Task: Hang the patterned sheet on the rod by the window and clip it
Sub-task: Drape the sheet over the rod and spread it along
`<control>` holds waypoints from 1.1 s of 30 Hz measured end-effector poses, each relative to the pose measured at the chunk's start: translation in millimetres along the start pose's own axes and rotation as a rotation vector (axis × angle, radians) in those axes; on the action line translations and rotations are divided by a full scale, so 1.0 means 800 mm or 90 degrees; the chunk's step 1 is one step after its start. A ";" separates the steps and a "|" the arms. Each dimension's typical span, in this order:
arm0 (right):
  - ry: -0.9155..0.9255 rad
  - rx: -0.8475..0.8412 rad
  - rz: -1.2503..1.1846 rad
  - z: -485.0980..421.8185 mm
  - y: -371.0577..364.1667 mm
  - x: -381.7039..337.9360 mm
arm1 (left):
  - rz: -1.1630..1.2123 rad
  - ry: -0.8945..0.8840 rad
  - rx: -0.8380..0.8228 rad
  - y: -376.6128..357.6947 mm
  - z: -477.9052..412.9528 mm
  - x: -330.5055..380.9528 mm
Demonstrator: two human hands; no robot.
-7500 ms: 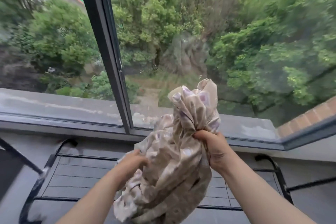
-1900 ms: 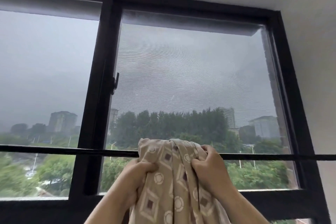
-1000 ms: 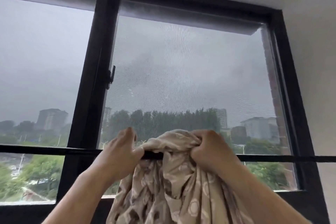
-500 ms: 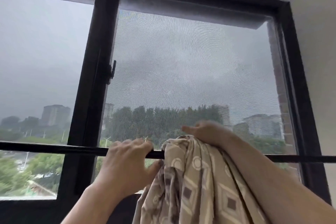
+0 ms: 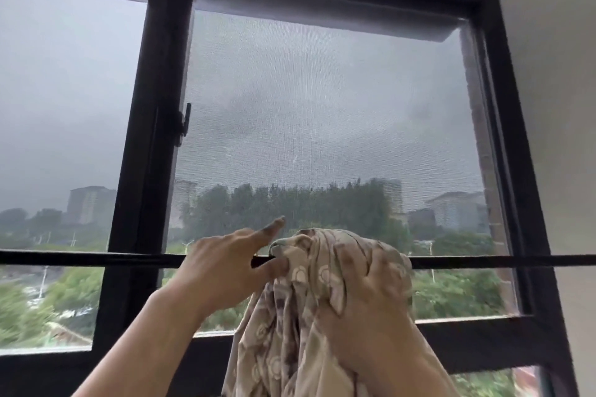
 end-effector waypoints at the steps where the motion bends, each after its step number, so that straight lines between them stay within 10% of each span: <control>1: 0.020 0.021 0.002 0.000 0.002 -0.002 | -0.003 -0.011 -0.007 -0.001 -0.003 0.002; 11: 0.075 0.043 -0.411 -0.062 0.088 0.013 | -0.022 0.123 0.039 0.002 -0.024 -0.023; 17: -0.021 -0.163 -0.628 -0.139 0.090 0.038 | 0.041 0.251 -0.180 -0.019 -0.039 -0.047; 25: -0.064 -0.434 -0.664 -0.134 0.020 0.047 | 0.304 0.143 0.596 0.009 0.106 -0.002; 33: -0.098 -0.528 -0.643 -0.123 0.014 0.041 | 0.322 0.227 0.177 -0.148 0.046 0.040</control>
Point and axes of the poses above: each hand's wrist, its own z-axis away from the middle knuckle, its own y-axis out of the back of the hand, x = y × z, the point moved 10 cm from there along -z, towards the middle knuckle, and after that the axes turned 2 degrees about -z, right-handed, at the moved point
